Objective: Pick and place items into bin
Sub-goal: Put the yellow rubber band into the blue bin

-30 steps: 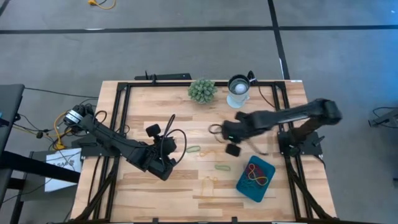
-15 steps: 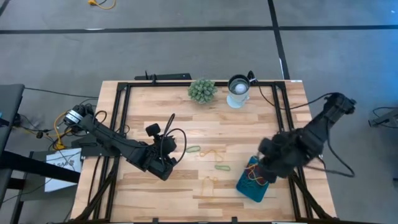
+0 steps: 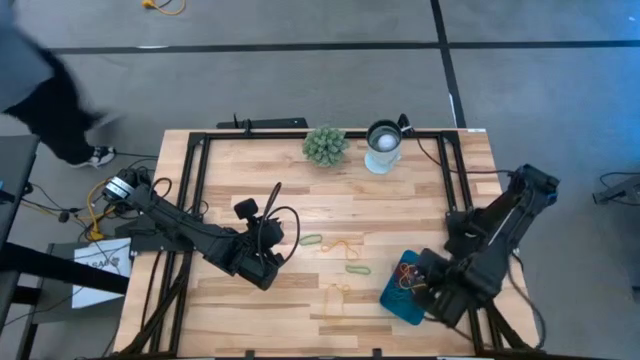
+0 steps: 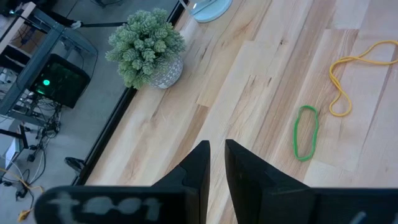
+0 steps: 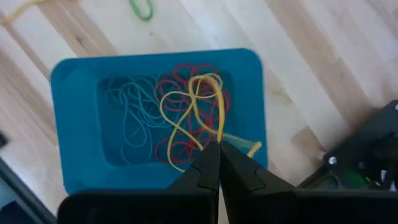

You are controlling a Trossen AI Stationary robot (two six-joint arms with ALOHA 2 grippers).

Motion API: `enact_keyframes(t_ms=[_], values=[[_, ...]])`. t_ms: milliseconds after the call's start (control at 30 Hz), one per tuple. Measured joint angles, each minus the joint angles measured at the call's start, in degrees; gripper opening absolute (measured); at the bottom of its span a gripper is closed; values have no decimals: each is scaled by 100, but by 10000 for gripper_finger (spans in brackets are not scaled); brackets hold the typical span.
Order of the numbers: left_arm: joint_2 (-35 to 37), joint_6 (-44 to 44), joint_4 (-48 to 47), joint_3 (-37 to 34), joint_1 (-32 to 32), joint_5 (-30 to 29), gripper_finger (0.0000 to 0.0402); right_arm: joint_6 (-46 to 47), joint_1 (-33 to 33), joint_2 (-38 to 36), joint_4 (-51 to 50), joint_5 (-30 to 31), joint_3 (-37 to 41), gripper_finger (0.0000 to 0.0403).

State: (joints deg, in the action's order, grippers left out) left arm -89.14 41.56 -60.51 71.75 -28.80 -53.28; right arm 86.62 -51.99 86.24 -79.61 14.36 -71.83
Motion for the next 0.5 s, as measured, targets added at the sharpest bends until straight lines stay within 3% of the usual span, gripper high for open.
enact_keyframes(t_ms=[167, 500], values=[[0, 76, 0, 0, 0, 0, 41, -300, 237, 455, 331, -595, 0, 14], [0, 109, 0, 0, 0, 9, 41, -1160, 609, 1130, 808, -1073, 0, 93]])
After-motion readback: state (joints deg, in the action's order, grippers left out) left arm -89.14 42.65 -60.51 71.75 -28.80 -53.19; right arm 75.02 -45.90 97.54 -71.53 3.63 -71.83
